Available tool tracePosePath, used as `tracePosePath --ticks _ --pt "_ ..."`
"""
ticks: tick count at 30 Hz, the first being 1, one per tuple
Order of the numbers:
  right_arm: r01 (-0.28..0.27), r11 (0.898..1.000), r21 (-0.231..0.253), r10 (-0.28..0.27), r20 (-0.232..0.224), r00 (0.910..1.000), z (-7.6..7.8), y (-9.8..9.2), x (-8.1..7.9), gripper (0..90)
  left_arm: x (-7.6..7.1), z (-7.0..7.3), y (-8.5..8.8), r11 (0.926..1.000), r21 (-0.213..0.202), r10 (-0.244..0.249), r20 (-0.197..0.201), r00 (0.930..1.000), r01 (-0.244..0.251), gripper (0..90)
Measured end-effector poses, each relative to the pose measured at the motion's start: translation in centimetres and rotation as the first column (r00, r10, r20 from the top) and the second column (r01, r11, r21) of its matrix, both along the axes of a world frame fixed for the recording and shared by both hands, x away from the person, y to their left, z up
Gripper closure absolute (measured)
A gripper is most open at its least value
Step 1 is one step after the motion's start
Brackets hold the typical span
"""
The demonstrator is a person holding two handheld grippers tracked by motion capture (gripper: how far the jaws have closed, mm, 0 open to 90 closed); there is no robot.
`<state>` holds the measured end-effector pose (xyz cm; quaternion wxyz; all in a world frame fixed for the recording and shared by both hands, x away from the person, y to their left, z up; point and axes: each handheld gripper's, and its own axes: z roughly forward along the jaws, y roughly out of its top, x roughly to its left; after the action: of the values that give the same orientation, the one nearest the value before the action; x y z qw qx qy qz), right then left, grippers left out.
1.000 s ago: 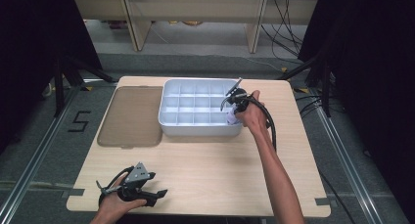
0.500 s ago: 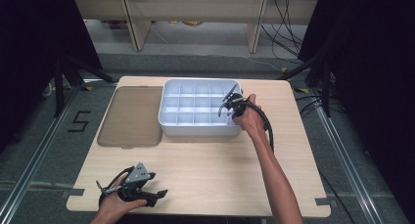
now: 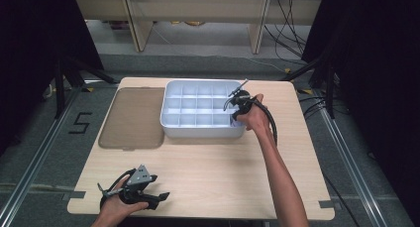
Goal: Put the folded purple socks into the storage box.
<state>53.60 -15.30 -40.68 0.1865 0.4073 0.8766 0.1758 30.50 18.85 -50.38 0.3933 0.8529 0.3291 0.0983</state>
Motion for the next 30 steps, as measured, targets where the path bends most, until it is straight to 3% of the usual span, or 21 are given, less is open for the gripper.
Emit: tracePosePath --ticks 1,3,5,6,7,10,11,13,15,17,22,27,30 --pt "0.005 1.0 0.026 -0.005 0.006 1.0 0.4 -0.1 0.1 61.3 -0.1 -0.1 -0.1 0.9999 -0.01 0.013 -0.009 0.9999 -0.013 23.9" --pt "0.001 0.998 0.057 -0.002 0.014 0.9999 0.9 -0.4 0.2 72.4 0.0 0.0 -0.1 1.0 -0.002 -0.005 0.004 1.0 0.005 23.9" --pt "0.023 0.999 0.026 -0.023 -0.007 0.9997 0.6 -0.5 0.7 80.1 0.0 0.0 -0.1 1.0 0.004 -0.002 0.003 1.0 0.002 23.9" --pt "0.023 0.999 0.026 -0.023 -0.007 0.9997 0.6 -0.5 0.7 80.1 0.0 -0.1 -0.2 0.9999 -0.004 -0.015 -0.008 0.9999 0.015 23.9" --pt "0.025 1.0 -0.003 -0.025 -0.01 0.9996 0.3 -0.6 0.9 81.4 -0.1 -0.2 -0.3 0.9999 -0.016 0.003 -0.022 0.9997 -0.004 23.9" --pt "0.021 1.0 0.006 -0.021 -0.053 0.9984 -0.7 -0.2 1.2 84.8 0.0 -0.1 -0.2 0.9999 -0.003 -0.016 0.002 0.9999 0.016 23.9" --pt "0.004 1.0 -0.001 -0.004 -0.065 0.9979 -1.0 -0.1 1.3 85.5 -0.1 -0.2 -0.3 0.9997 -0.026 0.005 -0.012 0.9999 -0.005 23.9" --pt "-0.005 1.0 -0.006 0.005 -0.089 0.996 -1.8 0.1 1.4 86.5 0.0 -0.1 -0.1 1.0 0.009 -0.004 0.007 1.0 0.004 23.9" --pt "-0.014 1.0 -0.009 0.012 -0.125 0.992 -2.9 0.4 1.6 87.5 -0.2 -0.1 -0.3 0.9997 -0.022 0.004 -0.014 0.9999 -0.004 23.9" --pt "-0.016 1.0 -0.013 0.014 -0.138 0.9904 -3.1 0.5 1.6 87.6 -0.1 -0.1 -0.2 0.9998 0.003 -0.02 0.004 0.9998 0.02 23.9" --pt "-0.046 0.999 0.013 0.047 -0.192 0.9802 -4.4 0.8 1.7 89.8 -0.2 -0.1 -0.3 1.0 0.003 -0.008 -0.004 1.0 0.008 23.9" --pt "-0.015 0.999 0.037 0.022 -0.205 0.9784 -4.5 0.6 1.6 88.9 -0.2 -0.1 -0.2 0.9999 0.008 -0.011 0.004 0.9999 0.011 23.9" --pt "-0.005 0.997 0.074 0.018 -0.18 0.9835 -3.9 -0.2 1.5 85.6 -0.1 -0.1 -0.2 0.9998 0.004 -0.02 0.001 0.9998 0.02 23.9"
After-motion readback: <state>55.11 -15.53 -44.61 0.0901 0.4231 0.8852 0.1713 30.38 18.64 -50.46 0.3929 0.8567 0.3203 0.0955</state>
